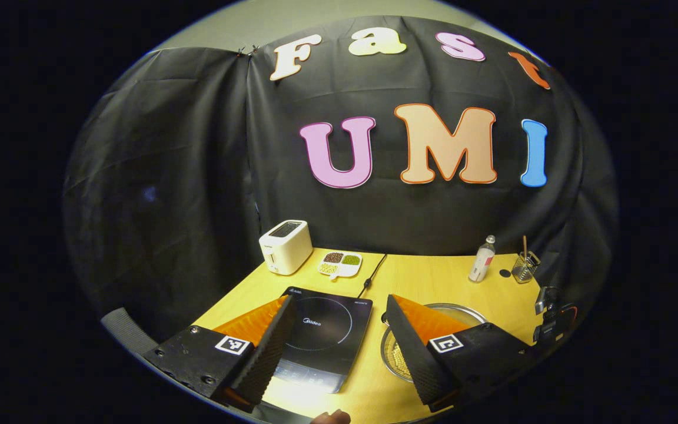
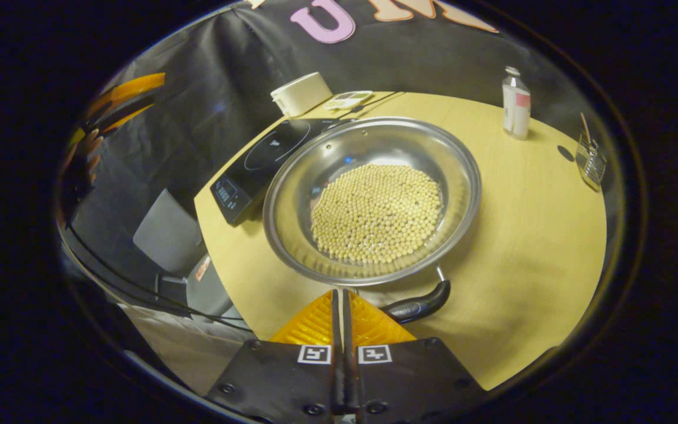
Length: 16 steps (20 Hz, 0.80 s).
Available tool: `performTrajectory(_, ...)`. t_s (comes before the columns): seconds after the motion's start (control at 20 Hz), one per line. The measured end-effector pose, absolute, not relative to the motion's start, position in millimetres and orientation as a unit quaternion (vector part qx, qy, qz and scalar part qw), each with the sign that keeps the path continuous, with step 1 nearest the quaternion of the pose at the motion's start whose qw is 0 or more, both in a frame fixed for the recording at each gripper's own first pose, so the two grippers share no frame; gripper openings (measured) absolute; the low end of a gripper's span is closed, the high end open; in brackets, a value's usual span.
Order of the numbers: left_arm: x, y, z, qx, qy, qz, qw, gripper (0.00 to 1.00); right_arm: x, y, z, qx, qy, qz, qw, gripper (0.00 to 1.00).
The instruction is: First push the handle of the pot to place it horizontally, then grasp the pot with both hands and set it on the induction cooktop.
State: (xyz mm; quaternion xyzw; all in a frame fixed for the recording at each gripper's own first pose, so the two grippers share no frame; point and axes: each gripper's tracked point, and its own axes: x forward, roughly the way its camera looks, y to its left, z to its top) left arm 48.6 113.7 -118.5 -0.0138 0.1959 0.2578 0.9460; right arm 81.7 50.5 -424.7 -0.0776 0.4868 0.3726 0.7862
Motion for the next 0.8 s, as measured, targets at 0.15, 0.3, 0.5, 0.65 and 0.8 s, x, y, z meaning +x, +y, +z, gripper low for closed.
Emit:
performTrajectory(0.15, 52, 111, -114, -0.012, 0.193, 0.261, 0.946, 0.95, 83, 42, -428, -0.096, 0.486, 0.372, 0.785, 0.0)
performTrajectory(0.3, 54, 109, -113, -0.011, 0.191, 0.262, 0.946, 0.95, 95, 34, -427, -0.091, 0.484, 0.36, 0.793, 0.02)
performTrajectory(0.5, 54, 104, -114, -0.012, 0.189, 0.259, 0.947, 0.95, 116, 22, -420, -0.081, 0.481, 0.339, 0.805, 0.03)
performTrajectory(0.65, 53, 101, -114, -0.01, 0.19, 0.258, 0.947, 0.95, 132, 13, -418, -0.086, 0.475, 0.326, 0.813, 0.0)
performTrajectory(0.8, 49, 100, -117, -0.008, 0.194, 0.259, 0.946, 0.95, 147, 10, -415, -0.09, 0.469, 0.32, 0.818, 0.0)
